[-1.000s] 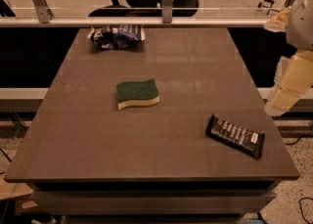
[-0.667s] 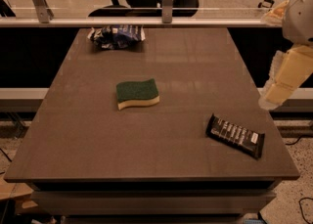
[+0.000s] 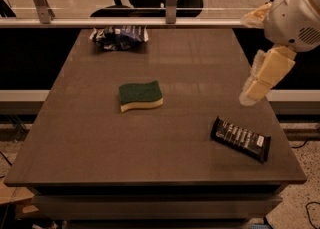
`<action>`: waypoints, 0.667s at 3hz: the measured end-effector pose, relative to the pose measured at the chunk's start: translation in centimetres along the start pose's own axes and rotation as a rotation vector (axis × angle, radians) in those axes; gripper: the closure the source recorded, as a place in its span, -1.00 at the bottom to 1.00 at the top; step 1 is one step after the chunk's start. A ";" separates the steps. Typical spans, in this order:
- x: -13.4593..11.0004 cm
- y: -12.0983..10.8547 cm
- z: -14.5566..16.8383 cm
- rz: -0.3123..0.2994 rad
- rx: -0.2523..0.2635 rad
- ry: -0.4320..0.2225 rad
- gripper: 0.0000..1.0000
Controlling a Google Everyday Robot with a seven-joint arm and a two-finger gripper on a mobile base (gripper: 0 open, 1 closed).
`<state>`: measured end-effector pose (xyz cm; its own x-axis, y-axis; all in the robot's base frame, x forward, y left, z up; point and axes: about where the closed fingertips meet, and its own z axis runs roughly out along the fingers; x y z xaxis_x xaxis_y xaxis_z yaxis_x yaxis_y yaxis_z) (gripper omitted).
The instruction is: Pick sponge
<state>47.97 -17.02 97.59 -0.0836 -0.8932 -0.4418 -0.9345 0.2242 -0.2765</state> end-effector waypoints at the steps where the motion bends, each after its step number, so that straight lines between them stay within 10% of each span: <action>1: -1.5 -0.1 2.2 -0.025 -0.058 -0.098 -1.00; 2: -2.9 -0.1 4.1 -0.040 -0.099 -0.156 -1.00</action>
Offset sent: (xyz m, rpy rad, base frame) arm 0.0265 0.0625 -0.0356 0.2113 0.0636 0.1780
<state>49.68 -12.87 95.40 0.0023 -0.8276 -0.5613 -0.9662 0.1428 -0.2145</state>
